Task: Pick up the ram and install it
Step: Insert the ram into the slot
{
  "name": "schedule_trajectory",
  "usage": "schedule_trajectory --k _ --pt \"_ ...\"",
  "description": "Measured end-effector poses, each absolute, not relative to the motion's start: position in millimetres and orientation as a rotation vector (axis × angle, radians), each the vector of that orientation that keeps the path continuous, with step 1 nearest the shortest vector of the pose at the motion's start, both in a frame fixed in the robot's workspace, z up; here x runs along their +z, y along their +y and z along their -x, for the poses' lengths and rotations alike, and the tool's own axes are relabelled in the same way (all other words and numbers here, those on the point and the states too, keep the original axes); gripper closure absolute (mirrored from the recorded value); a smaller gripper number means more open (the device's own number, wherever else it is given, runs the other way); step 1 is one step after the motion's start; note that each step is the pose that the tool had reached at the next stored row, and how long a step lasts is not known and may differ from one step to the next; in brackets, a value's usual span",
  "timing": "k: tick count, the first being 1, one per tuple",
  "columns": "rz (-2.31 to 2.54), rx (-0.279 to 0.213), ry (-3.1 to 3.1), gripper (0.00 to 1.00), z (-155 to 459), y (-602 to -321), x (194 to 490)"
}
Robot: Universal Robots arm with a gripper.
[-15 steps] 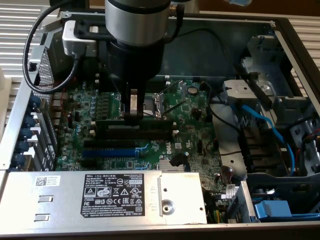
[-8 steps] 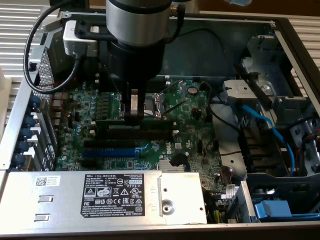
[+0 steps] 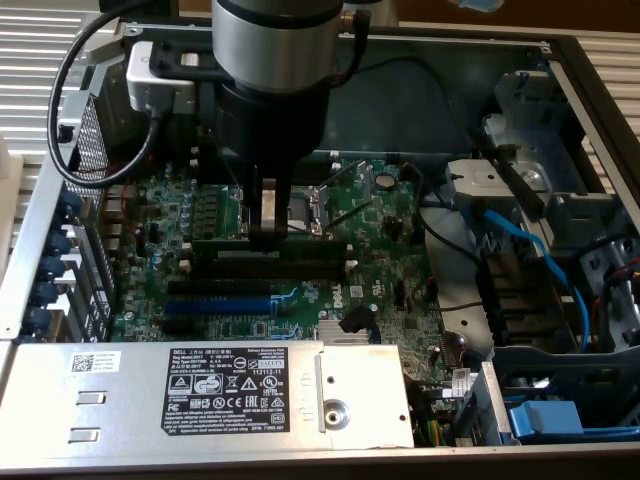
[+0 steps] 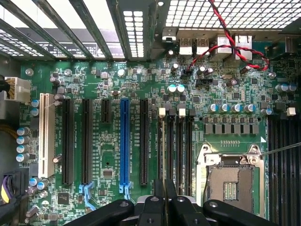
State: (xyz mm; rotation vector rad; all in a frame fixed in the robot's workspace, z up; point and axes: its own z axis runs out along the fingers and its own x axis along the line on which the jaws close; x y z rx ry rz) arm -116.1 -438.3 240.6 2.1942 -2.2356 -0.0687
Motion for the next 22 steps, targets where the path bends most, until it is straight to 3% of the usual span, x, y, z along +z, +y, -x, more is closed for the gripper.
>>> schedule_trajectory --k 22 --pt "-2.186 -0.069 -2.244 0.87 117.0 -437.4 238.0"
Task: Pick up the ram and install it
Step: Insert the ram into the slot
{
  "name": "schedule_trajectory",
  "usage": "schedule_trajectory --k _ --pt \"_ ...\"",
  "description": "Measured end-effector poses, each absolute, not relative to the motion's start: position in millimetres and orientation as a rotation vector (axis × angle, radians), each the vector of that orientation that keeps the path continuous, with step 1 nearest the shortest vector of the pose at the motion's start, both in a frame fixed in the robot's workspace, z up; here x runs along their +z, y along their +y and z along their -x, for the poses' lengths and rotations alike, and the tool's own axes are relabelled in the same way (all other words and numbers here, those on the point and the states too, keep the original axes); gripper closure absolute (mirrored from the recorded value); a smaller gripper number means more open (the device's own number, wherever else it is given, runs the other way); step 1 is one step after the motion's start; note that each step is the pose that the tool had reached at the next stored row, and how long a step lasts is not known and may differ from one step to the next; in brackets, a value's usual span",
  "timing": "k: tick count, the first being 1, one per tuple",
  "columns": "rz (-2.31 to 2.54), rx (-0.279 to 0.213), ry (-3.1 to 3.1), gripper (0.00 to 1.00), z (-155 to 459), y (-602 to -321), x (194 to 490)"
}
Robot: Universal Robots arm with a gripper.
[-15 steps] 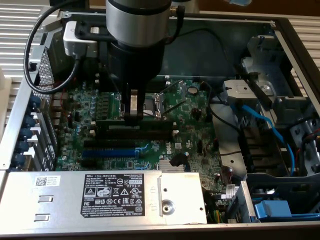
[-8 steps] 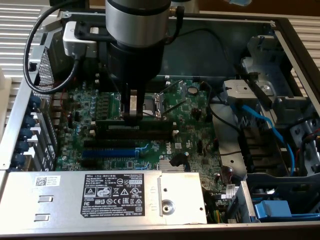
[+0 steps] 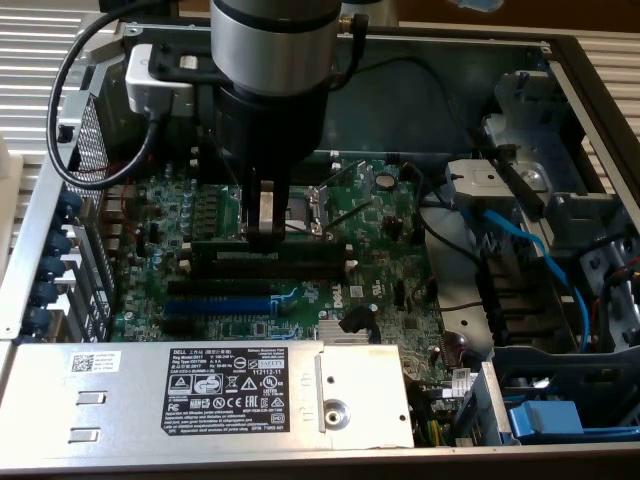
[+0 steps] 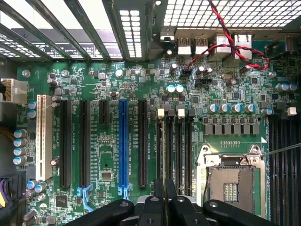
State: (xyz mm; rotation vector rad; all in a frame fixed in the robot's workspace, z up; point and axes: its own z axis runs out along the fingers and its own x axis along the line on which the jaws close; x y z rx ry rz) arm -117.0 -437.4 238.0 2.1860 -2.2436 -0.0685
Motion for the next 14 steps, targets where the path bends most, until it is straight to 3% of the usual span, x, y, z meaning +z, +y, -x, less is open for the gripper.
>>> schedule_trajectory --k 14 --pt "-2.188 -0.067 -2.240 0.87 117.0 -437.8 237.2"
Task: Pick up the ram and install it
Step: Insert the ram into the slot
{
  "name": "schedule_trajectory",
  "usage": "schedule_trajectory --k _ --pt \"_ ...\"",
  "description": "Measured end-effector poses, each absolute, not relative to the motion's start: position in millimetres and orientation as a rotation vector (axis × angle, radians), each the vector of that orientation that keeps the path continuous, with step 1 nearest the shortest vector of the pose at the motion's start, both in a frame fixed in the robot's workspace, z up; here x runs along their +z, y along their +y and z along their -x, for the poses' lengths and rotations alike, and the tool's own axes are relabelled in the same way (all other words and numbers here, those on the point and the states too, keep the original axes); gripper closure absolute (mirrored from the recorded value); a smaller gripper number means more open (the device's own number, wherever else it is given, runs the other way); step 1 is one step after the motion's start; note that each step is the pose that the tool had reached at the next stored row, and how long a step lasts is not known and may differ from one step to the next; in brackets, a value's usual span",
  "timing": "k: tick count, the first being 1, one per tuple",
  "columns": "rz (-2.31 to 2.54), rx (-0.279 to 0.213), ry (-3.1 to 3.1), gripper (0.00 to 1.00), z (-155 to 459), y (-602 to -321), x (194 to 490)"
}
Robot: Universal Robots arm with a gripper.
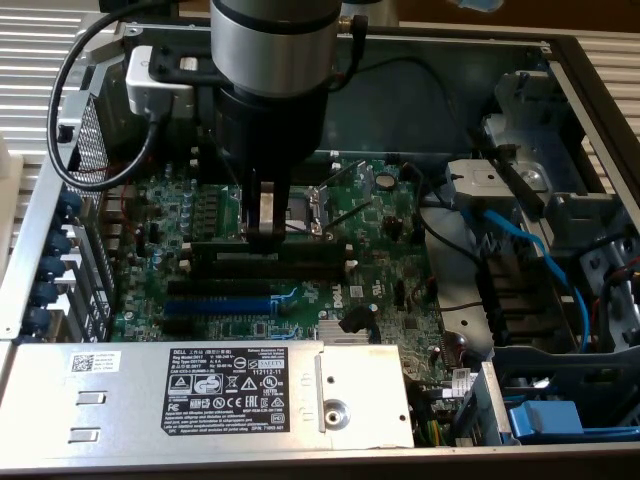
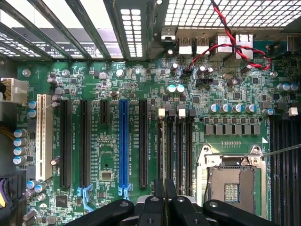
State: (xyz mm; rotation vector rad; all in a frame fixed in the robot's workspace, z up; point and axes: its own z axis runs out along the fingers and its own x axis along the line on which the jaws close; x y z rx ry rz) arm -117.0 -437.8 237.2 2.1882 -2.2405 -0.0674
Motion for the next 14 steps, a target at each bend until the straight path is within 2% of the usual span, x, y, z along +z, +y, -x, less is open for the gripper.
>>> schedule_trajectory --k 14 --pt "-2.188 -0.067 -2.240 0.87 116.7 -438.1 235.5"
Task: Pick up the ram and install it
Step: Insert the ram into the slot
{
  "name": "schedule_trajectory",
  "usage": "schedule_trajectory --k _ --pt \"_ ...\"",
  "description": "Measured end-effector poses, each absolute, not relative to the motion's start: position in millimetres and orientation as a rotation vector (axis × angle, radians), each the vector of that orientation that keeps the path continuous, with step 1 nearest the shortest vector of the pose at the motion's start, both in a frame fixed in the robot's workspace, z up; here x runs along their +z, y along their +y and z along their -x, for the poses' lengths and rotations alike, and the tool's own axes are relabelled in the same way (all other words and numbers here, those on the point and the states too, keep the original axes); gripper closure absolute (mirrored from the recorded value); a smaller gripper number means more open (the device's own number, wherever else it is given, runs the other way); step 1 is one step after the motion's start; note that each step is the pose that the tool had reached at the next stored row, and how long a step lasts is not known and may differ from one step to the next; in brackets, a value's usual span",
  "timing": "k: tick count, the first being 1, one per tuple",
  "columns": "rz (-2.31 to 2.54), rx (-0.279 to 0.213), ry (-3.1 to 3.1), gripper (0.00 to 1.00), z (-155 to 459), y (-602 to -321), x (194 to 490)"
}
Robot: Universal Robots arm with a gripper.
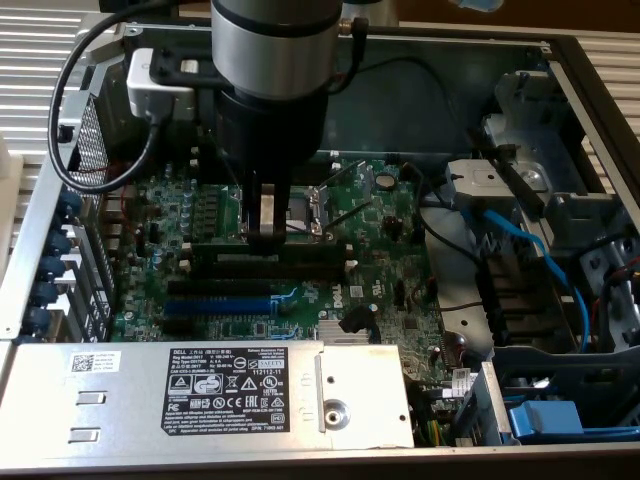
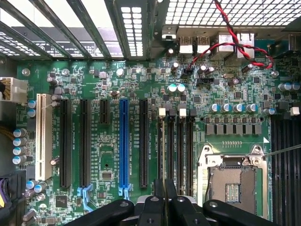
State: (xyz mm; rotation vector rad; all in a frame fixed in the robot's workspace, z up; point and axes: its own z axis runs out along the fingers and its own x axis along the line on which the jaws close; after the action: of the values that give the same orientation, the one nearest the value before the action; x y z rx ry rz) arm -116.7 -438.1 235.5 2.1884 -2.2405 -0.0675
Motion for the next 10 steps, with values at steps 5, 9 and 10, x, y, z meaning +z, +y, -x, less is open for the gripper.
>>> schedule_trajectory --k 5,9,10 --pt "-2.188 -0.067 -2.240 0.87 117.6 -437.1 235.2" --pt "-2.188 -0.068 -2.241 0.87 117.6 -437.0 234.8" --pt "-2.188 -0.067 -2.240 0.87 117.6 -437.0 234.8"
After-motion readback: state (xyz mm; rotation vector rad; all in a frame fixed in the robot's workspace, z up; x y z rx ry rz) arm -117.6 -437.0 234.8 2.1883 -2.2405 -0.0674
